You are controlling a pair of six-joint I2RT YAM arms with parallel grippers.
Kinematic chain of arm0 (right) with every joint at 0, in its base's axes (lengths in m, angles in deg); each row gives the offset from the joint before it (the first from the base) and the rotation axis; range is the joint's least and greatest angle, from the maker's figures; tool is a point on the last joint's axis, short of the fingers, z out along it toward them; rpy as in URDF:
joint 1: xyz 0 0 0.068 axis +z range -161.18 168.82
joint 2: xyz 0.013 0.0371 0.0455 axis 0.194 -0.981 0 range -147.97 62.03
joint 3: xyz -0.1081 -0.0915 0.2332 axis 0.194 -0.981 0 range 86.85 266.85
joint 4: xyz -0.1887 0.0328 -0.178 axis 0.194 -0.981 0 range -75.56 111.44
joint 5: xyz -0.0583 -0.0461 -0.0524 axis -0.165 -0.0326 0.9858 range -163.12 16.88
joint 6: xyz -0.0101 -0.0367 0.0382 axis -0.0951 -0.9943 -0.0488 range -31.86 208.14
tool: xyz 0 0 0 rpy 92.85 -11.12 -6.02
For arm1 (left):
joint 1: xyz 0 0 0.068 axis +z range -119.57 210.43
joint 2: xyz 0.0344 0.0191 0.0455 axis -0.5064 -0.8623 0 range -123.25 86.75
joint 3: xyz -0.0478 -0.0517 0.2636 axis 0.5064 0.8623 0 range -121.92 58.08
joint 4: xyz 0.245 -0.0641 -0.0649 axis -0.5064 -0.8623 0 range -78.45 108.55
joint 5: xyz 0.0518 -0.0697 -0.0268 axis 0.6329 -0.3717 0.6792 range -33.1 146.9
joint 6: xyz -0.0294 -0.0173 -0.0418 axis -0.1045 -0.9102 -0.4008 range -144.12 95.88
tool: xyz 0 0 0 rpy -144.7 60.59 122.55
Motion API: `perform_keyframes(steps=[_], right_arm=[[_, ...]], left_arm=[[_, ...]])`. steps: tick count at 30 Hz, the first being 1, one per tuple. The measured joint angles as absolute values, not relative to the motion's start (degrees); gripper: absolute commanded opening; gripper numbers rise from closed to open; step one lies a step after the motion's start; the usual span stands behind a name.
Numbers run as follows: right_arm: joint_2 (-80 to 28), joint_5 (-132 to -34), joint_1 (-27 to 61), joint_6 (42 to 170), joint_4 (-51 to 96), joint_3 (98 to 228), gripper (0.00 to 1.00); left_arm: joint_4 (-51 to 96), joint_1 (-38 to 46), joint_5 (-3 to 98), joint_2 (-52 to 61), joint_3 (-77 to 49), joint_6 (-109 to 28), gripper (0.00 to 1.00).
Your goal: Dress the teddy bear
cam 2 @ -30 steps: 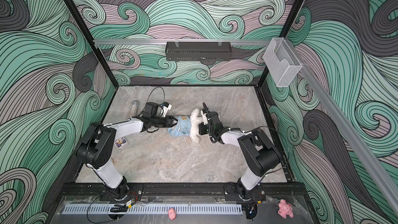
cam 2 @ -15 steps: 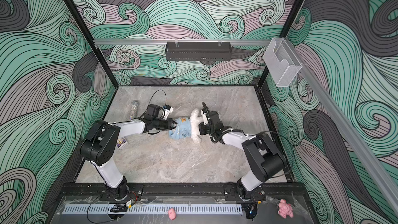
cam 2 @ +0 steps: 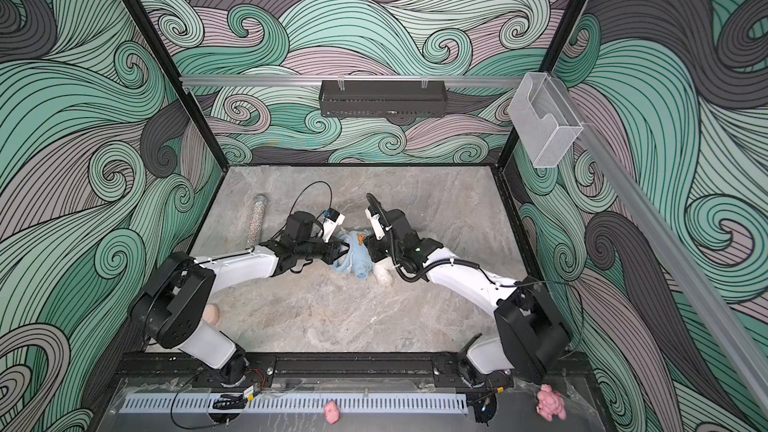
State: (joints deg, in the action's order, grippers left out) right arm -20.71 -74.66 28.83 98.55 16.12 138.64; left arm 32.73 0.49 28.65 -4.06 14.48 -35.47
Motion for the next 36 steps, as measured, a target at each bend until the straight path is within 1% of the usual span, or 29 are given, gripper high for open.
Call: perform_keyframes(steps=[5,11,13,16,17,21,25,27,31,36], right_arm=[[-23.31,-71.93,28.83,97.64,13.6,139.54,0.33],[-25.67,-72.11,28.83,98.12,13.91,139.82,0.3],[-26.66,-72.52,28.83,98.73,14.37,140.32,0.23],[-28.25,-73.16,28.65,99.95,14.85,141.48,0.05],[-28.47,-73.0,28.61,100.52,15.0,141.66,0.01],[-26.15,-71.71,28.23,102.49,17.15,139.49,0.0],[-16.32,-72.61,28.19,106.18,24.25,130.64,0.0],[-13.23,-73.72,28.65,108.61,28.45,127.27,0.0],[-11.49,-75.01,30.95,112.83,36.38,121.29,0.0],[-10.11,-75.01,33.44,114.31,41.32,116.26,0.0]], left_arm=[[32.51,-0.25,30.73,-3.78,14.48,-33.57,0.0],[32.12,-0.97,32.24,-3.75,14.48,-32.28,0.0],[31.88,-1.19,32.83,-3.64,14.48,-32.04,0.0],[31.68,-1.45,33.96,-2.86,14.62,-31.75,0.0],[31.66,-1.56,34.51,-2.44,14.73,-31.8,0.0],[29.56,-2.09,39.34,-1.09,14.38,-34.51,0.0],[26.78,-2.81,45.05,-0.74,13.24,-42.2,0.0],[26.19,-3.11,46.93,-0.74,13.06,-46.9,0.0],[24.03,-3.57,49.29,-0.91,12.69,-55.86,0.0],[22.11,-3.62,50.29,-2.05,12.69,-65.35,0.0]])
